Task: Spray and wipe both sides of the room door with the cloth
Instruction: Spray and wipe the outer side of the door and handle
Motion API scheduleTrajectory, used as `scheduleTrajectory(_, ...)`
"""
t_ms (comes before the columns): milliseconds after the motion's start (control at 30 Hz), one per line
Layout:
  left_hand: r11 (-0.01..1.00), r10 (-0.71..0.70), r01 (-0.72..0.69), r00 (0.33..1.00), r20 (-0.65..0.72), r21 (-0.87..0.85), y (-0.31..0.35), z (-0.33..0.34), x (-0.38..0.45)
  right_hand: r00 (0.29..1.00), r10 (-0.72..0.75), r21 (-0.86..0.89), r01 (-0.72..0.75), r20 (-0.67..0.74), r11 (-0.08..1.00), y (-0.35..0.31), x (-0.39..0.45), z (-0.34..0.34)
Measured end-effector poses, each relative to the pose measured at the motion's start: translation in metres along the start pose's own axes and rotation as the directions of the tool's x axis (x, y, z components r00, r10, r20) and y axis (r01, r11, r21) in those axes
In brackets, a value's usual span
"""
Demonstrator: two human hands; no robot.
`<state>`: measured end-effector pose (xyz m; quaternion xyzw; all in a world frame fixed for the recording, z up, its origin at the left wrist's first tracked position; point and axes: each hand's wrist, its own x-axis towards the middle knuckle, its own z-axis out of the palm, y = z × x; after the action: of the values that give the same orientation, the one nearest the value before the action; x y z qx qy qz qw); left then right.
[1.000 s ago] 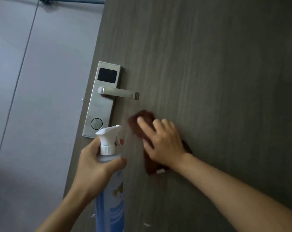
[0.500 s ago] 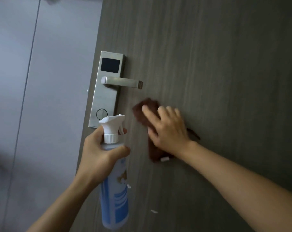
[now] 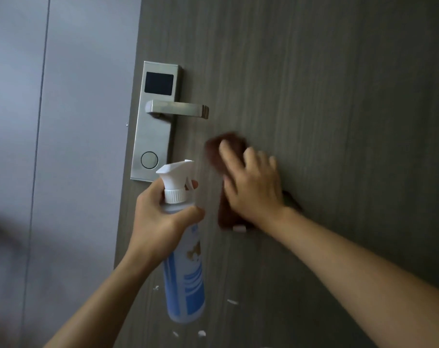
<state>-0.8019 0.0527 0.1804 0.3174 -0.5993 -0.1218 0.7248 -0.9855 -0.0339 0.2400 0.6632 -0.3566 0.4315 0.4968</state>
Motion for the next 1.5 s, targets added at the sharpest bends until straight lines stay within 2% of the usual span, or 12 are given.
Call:
scheduleTrajectory(100, 1.000, 0.000, 0.000, 1.000, 0.025, 0.003, -0.006, 0.000, -0.010, 0.936, -0.344, 0.026, 0.343, 0.078, 0.939, -0.006, -0.074, 0.006)
scheduleTrajectory(200, 0.999, -0.021, 0.020, 0.999, 0.042, 0.027, -0.012, -0.005, -0.018, 0.848, -0.522, -0.048, 0.528, 0.097, 0.848, 0.019, -0.078, 0.002)
scheduleTrajectory(400, 0.997, -0.033, 0.030, 0.999, 0.039, 0.070, -0.013, -0.010, -0.020, 0.997, -0.052, -0.074, 0.047, -0.062, 0.996, 0.060, 0.020, -0.017)
scheduleTrajectory(533, 0.998, -0.030, 0.028, 0.999, 0.043, 0.047, -0.014, -0.004, -0.026, 0.996, 0.005, -0.025, -0.008, -0.086, 1.000, 0.049, 0.002, -0.008)
scheduleTrajectory(800, 0.998, -0.052, 0.050, 0.996, 0.066, 0.032, -0.017, 0.002, -0.034, 0.888, -0.458, 0.016, 0.459, -0.030, 0.888, 0.049, -0.067, -0.002)
scheduleTrajectory(967, 0.999, -0.032, 0.030, 0.998, 0.061, 0.029, -0.014, 0.004, -0.031, 0.992, 0.093, -0.090, -0.101, -0.083, 0.991, 0.078, 0.014, -0.017)
scheduleTrajectory(1067, 0.999, -0.021, 0.019, 0.999, 0.048, 0.027, -0.011, 0.006, -0.030, 0.982, 0.170, -0.136, -0.181, -0.087, 0.974, 0.070, 0.011, -0.011)
scheduleTrajectory(1167, 0.999, -0.033, 0.032, 0.999, 0.032, 0.032, -0.009, 0.006, -0.030, 0.976, -0.202, -0.060, 0.198, -0.077, 0.978, 0.053, -0.034, -0.003)
scheduleTrajectory(1267, 0.997, -0.044, 0.041, 0.998, 0.049, 0.062, -0.008, 0.000, -0.034, 0.813, -0.582, -0.052, 0.582, 0.017, 0.811, 0.062, -0.063, -0.006)
scheduleTrajectory(1333, 0.996, -0.051, 0.045, 0.997, 0.065, 0.079, -0.009, -0.006, -0.037, 0.852, -0.523, -0.078, 0.519, -0.027, 0.851, 0.075, -0.046, -0.008)
scheduleTrajectory(1433, 0.993, -0.053, 0.046, 0.997, 0.062, 0.104, -0.010, -0.011, -0.040, 0.985, -0.147, -0.133, 0.135, -0.087, 0.982, 0.089, -0.009, -0.017)
scheduleTrajectory(1500, 0.992, -0.066, 0.061, 0.997, 0.038, 0.113, -0.013, -0.014, -0.043, 0.995, 0.027, -0.136, -0.040, -0.098, 0.990, 0.083, -0.007, -0.017)
